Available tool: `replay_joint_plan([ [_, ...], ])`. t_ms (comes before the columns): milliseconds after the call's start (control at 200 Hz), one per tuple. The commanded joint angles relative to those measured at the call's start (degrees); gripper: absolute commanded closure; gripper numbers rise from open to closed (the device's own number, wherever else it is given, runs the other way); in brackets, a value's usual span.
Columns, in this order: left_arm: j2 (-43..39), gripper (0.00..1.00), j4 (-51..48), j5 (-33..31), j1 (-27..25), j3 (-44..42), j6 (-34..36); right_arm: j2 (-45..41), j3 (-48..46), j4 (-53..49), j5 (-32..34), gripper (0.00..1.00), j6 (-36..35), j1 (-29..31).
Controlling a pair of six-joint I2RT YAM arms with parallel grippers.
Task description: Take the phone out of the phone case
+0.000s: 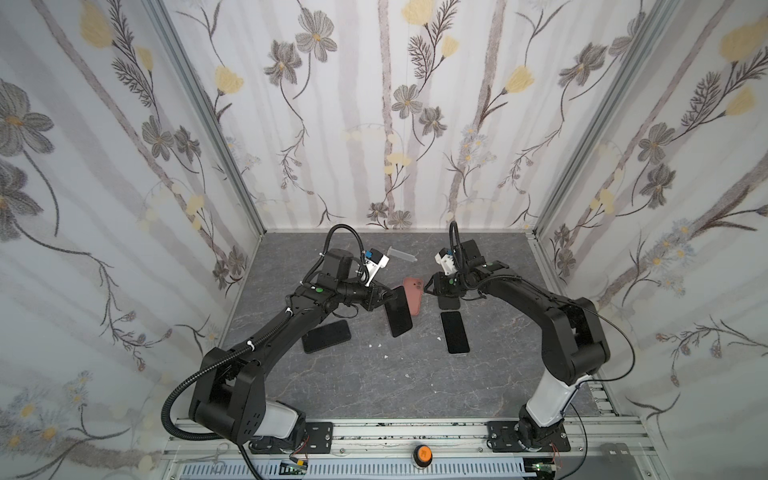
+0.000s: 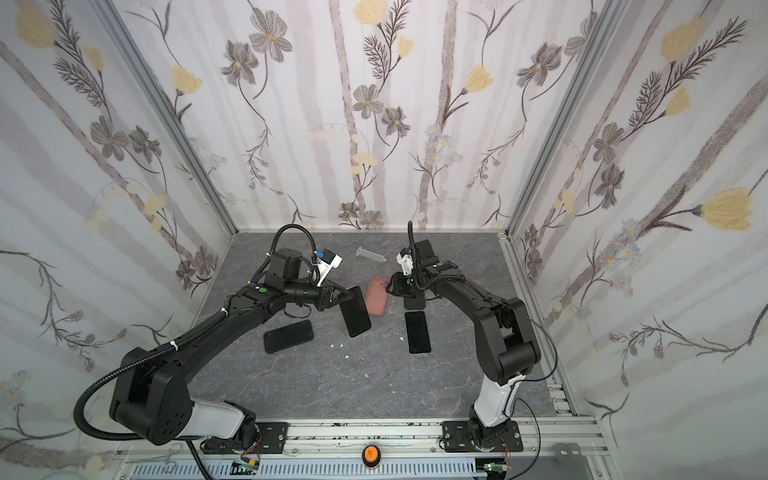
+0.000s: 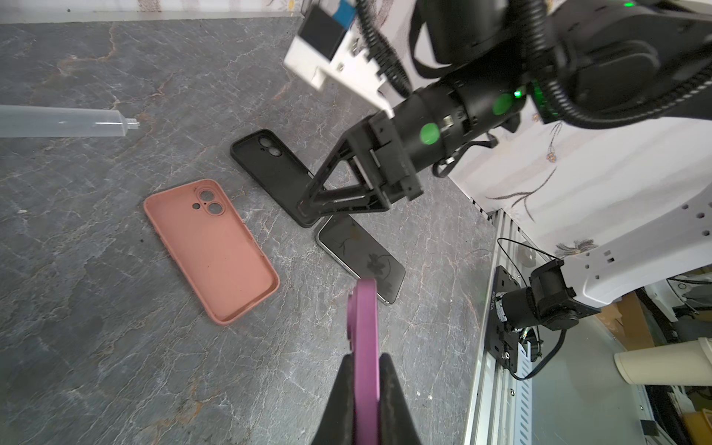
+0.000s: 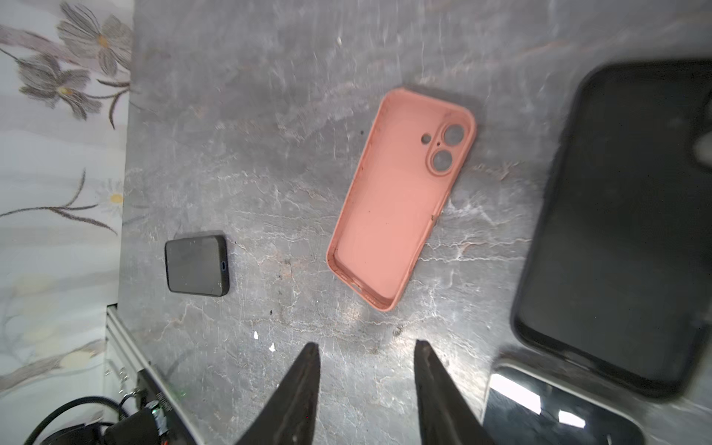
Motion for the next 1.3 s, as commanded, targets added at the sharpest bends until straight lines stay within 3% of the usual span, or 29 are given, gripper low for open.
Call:
replay_joint_plan([
  [0, 0.85, 1.00, 2.18, 5.47, -0.13, 1.82, 0.80, -9.21, -4.38, 6.78, 8.36, 0.56, -5.19, 0.19],
  [210, 2.54, 1.00, 2.23, 8.78, -2.08, 5.06, 3.28, -25.97, -11.95, 13.60, 13.07, 0.48, -10.34, 0.12],
  [285, 3.11, 1.00, 2.18, 9.46, -2.63, 6.02, 3.89, -31.56, -16.43, 18.51, 14.94, 0.20, -12.78, 0.05],
  [365, 3.73, 1.00, 2.19, 10.76, -3.11, 6.85, 4.45, -36.60, -21.76, 23.40, 16.49, 0.01, -13.88, -0.21],
  [470, 4.35, 1.00, 2.27, 13.52, -3.36, 7.82, 6.31, -40.90, -25.83, 26.12, 13.93, 0.01, -13.84, -0.29],
  [764, 6.99, 1.00, 2.27, 20.15, -3.11, 11.70, 10.16, -41.06, -28.04, 27.37, -19.84, 0.08, -15.28, -0.20],
  [839, 7.22, 1.00, 2.27, 22.07, -3.04, 12.23, 11.29, -40.14, -28.09, 27.60, -25.01, 0.09, -15.28, 0.04],
  [1294, 6.03, 1.00, 2.27, 28.81, -2.96, 12.52, 13.45, -34.08, -29.25, 28.52, -30.02, 0.16, -16.49, 1.29],
])
